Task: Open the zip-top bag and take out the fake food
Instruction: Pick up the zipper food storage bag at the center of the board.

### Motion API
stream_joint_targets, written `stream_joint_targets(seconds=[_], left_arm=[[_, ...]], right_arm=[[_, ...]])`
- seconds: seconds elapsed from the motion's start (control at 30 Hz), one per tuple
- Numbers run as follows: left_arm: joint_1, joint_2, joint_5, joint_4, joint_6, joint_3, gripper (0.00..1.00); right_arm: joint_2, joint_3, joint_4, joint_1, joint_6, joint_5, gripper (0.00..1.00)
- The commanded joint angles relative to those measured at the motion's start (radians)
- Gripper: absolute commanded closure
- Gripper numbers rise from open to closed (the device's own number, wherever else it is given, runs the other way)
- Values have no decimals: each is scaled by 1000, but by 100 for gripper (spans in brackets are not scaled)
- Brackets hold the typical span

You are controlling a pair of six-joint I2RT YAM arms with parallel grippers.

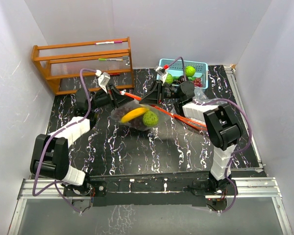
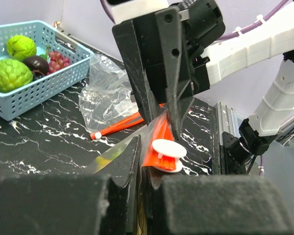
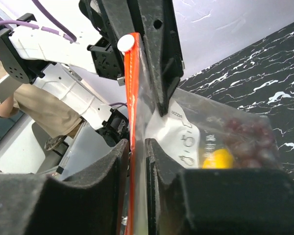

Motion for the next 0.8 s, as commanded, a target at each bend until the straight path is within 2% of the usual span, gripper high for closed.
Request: stream_joint_targets(seconds=[0.0,0.07,0.13,0.2,0.27,0.3,0.4,0.53,0.77], left_arm=[[-4,-50,-27,-63,38,34,100],[-9,-63,-55,-144,77,42,100],[-25,-84,-92,-280,183,53,100],[-48,-118,-150,-403,269,64,100],[-60,-137,-180,-451,293,64,100],[-61,-141,-184,-465,294,65,100],[-65,-143,-189,-514,313,72,100],[-81,-140,-208,-568,348,79,100],[-107,-120,-217,-598,372,91,100]], right_arm=[[-14,-4,130,-2,28,30,72],[-32,-24,102,0,-32,32,63],[-83,-52,-3,-1,-174,68,59],[-137,-61,-205,2,-357,128,53],[-191,-48,-423,10,-542,224,42],[-215,-39,-515,19,-625,273,40],[-267,-21,-728,52,-819,437,40],[-333,-40,-814,116,-985,669,42],[-365,-9,-873,177,-1098,737,48]])
